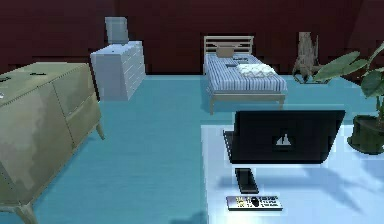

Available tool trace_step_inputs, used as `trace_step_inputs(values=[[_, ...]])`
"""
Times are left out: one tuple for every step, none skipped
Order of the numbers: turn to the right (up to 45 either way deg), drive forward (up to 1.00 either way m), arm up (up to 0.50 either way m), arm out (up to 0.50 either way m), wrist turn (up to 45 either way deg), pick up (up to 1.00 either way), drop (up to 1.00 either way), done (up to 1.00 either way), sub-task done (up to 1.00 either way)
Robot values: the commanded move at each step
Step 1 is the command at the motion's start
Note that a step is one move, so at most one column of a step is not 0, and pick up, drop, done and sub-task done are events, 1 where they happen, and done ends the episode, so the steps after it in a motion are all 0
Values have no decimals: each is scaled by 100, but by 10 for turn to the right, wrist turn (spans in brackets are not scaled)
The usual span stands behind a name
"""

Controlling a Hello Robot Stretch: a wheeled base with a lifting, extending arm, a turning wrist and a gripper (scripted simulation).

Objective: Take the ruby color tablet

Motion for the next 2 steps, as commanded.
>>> trace_step_inputs(values=[[0,0,0,0,0,100,0,0,0],[0,0,10,0,0,0,0,0,0]])
